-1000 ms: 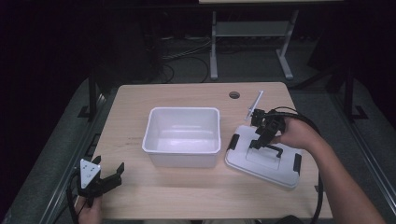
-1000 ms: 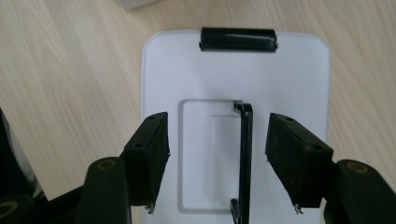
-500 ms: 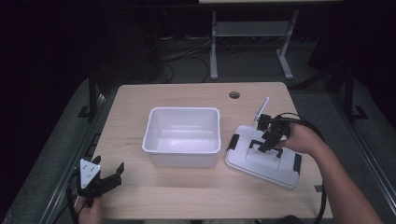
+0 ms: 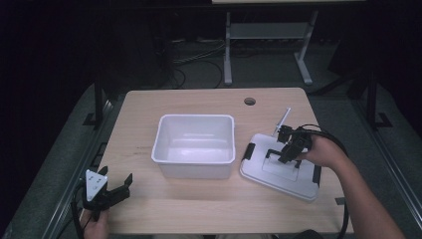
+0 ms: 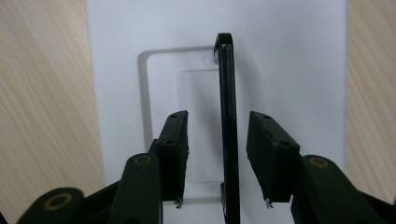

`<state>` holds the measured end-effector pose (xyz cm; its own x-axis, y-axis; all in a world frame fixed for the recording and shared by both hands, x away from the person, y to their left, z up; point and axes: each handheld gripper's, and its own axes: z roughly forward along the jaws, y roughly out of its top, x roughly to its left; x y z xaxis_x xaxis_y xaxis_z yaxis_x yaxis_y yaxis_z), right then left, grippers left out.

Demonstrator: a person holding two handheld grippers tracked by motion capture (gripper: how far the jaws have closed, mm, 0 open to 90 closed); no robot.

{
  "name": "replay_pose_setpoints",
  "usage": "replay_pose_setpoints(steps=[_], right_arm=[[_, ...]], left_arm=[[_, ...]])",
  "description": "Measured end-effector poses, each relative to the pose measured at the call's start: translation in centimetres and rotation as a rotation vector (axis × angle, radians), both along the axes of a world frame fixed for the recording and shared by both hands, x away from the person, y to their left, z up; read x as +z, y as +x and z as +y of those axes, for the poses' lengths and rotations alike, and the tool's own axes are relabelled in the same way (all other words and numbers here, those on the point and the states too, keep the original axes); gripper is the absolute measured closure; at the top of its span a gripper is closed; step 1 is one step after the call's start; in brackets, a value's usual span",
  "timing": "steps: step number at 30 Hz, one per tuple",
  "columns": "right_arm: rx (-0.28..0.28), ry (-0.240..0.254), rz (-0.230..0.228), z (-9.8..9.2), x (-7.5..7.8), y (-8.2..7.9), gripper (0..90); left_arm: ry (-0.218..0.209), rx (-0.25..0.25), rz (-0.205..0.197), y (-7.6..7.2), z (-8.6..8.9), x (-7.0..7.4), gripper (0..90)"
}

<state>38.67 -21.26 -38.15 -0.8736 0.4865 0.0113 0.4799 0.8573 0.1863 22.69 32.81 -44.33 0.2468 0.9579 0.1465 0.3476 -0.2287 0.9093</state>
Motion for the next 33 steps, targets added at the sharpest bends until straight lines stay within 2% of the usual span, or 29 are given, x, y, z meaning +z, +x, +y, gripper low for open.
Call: replay_pose_setpoints(steps=[9,15,33], right_arm=[[0.003,-0.015,-0.002,0.08,-0.53,0.24,73.7],[0.016,-0.021,0.000,0.12,-0.63,0.27,79.0],[0.044,-0.022,0.005,-0.23,-0.50,0.28,84.2]], left_arm=[[0.003,0.000,0.001,-0.01,0.07,0.01,15.0],[0.003,0.000,0.002,-0.01,0.06,0.01,15.0],[0.001,0.001,0.002,-0.01,0.07,-0.01,15.0]])
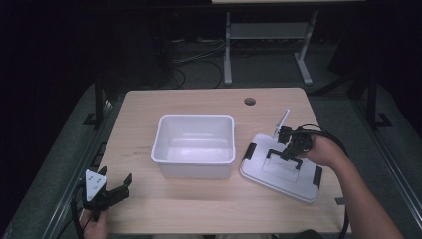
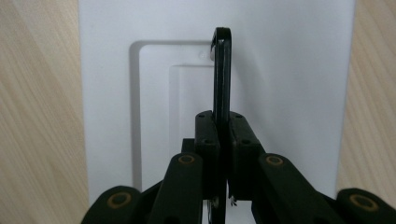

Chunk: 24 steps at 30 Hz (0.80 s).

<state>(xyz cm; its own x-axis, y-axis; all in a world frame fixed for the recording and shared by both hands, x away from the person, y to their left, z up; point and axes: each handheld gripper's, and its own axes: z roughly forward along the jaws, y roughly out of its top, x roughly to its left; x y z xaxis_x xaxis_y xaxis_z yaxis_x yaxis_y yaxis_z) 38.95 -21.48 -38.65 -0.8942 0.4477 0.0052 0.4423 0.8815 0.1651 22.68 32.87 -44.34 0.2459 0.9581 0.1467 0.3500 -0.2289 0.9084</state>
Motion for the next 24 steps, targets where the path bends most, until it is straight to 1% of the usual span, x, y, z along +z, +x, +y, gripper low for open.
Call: replay_pose_setpoints(steps=[5,19,20,24], right_arm=[[0.005,0.008,-0.005,-0.3,0.3,-0.2,84.3],[0.027,0.013,-0.023,-0.6,2.3,-0.9,84.3],[0.026,0.016,-0.029,-0.7,2.8,-1.0,84.4],[0.033,0.021,-0.040,-0.8,3.7,-1.3,84.4]], left_arm=[[0.000,-0.001,-0.001,0.0,-0.1,0.0,15.0],[0.001,0.000,-0.002,0.0,0.0,0.0,15.0],[0.001,0.000,-0.002,0.0,0.0,0.1,15.0],[-0.002,0.000,-0.003,0.0,-0.1,0.0,15.0]])
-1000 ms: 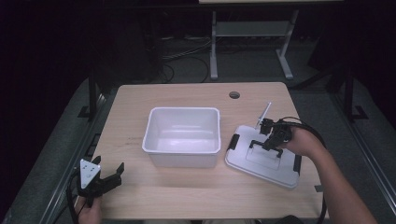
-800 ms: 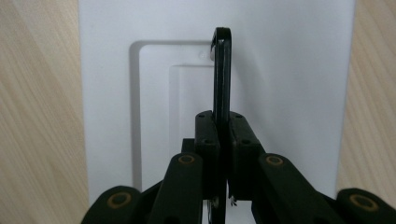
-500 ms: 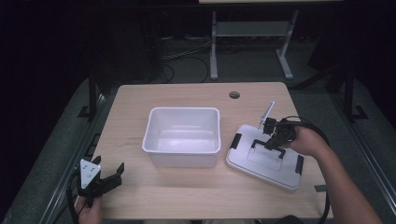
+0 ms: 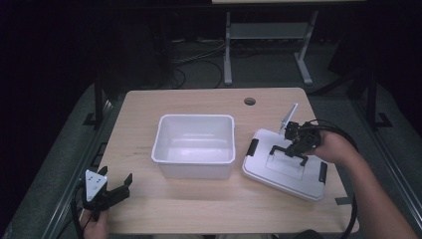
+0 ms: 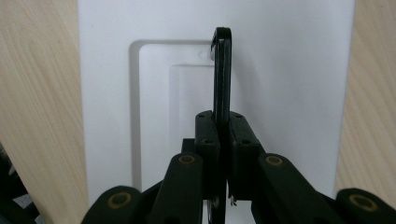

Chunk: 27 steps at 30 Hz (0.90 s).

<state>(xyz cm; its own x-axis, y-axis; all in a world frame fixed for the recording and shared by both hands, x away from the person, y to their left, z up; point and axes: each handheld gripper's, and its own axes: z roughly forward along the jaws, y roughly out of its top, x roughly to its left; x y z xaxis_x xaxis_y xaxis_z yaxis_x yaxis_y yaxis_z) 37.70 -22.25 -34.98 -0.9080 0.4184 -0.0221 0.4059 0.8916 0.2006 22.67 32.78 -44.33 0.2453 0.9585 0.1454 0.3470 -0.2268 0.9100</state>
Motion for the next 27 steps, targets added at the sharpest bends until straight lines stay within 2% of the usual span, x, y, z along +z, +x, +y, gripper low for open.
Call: replay_pose_setpoints(steps=[8,22,27], right_arm=[[0.005,0.012,-0.016,-0.2,1.6,-0.4,84.4],[0.026,-0.001,-0.038,-0.2,4.2,-1.0,84.4],[0.032,-0.001,-0.051,-0.2,5.6,-1.2,84.4]], left_arm=[[0.004,-0.004,0.002,0.0,0.0,0.0,15.0],[0.006,0.001,-0.001,-0.1,0.1,0.1,15.0],[0.005,0.003,-0.002,-0.1,0.2,0.1,15.0]])
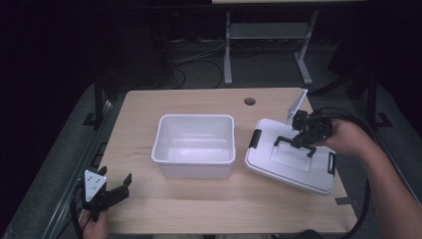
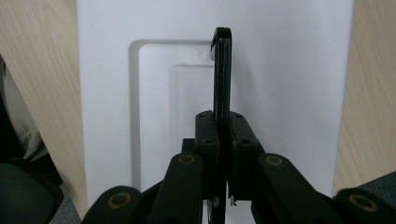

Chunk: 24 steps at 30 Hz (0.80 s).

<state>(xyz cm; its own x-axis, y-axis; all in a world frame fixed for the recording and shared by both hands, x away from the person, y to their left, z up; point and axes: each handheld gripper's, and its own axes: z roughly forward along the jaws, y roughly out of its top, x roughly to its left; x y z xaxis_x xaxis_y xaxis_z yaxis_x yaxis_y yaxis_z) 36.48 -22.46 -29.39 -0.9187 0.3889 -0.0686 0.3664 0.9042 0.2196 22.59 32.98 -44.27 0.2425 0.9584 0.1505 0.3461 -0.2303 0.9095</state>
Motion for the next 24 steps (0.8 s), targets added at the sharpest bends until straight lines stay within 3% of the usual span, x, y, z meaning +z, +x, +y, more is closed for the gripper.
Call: replay_pose_setpoints(steps=[15,24], right_arm=[[0.028,-0.006,-0.027,0.8,3.3,-0.5,84.4],[0.063,-0.003,-0.041,2.3,5.3,-0.5,84.4]], left_arm=[[-0.003,0.002,-0.002,0.0,0.0,0.0,15.1],[-0.003,0.003,0.000,-0.1,0.0,0.0,15.0]])
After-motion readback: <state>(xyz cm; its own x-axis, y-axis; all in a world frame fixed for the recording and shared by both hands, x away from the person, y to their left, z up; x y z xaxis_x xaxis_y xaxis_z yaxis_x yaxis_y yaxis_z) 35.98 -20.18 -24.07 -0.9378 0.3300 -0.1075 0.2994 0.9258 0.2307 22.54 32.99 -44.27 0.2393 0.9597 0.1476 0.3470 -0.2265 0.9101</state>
